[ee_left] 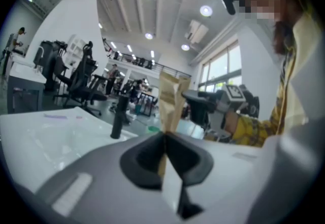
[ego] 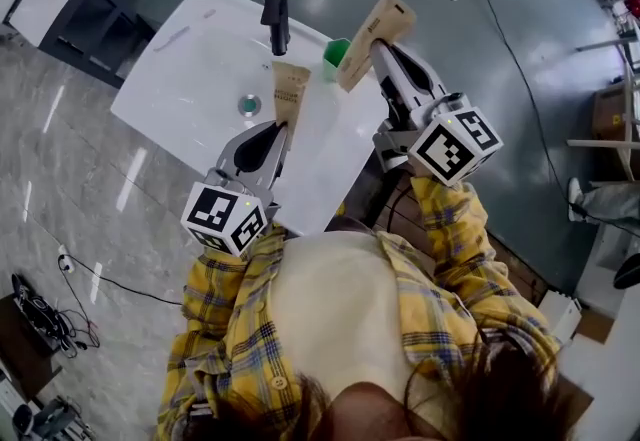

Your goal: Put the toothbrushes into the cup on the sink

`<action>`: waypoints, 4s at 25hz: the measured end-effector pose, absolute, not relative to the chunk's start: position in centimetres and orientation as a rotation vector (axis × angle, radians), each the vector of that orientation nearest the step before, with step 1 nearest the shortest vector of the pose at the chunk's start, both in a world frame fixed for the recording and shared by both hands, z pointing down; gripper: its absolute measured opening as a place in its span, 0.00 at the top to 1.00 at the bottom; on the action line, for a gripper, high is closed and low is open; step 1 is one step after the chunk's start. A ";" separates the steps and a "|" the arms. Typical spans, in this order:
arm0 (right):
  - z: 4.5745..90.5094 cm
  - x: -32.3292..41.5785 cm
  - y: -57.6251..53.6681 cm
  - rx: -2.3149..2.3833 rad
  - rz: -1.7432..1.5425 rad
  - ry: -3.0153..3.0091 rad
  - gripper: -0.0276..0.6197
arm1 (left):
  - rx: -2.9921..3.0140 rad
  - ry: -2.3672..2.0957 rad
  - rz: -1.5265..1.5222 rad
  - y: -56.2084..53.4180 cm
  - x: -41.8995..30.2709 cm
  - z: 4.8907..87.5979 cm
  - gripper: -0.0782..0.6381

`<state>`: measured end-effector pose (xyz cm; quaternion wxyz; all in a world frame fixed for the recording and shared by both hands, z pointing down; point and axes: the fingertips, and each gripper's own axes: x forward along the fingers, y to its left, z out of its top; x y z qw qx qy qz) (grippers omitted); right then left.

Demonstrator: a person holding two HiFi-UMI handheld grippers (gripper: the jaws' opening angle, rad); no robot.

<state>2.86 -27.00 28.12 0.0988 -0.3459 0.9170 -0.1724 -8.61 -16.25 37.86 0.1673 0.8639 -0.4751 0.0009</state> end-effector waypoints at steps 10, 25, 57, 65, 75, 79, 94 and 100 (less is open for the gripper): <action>29.8 2.6 -31.6 -1.134 -0.325 2.692 0.93 | 2.413 -1.388 0.002 -16.0 -9.5 38.5 0.87; 33.0 2.3 -34.4 -1.247 -0.284 2.684 0.93 | 2.430 -1.365 -0.001 -16.0 -9.1 38.4 0.87; 38.7 1.6 -33.0 -1.374 -0.307 2.900 0.93 | 2.438 -1.351 0.007 -15.6 -8.9 38.7 0.87; 37.8 2.5 -32.2 -1.379 -0.328 2.857 0.92 | 2.451 -1.327 -0.001 -15.8 -8.5 38.5 0.87; 36.9 4.7 -28.3 -1.379 -0.374 2.788 0.92 | 2.519 -1.283 -0.024 -17.5 -7.4 37.2 0.87; 37.0 5.5 -26.3 -1.374 -0.428 2.776 0.93 | 2.562 -1.242 -0.023 -18.7 -6.2 36.7 0.87; 39.6 5.9 -19.9 -1.359 -0.625 2.821 0.93 | 2.667 -1.159 -0.109 -23.6 -2.7 34.2 0.87; 40.1 6.7 -18.9 -1.397 -0.658 2.791 0.93 | 2.669 -1.176 -0.196 -26.1 -2.7 32.8 0.87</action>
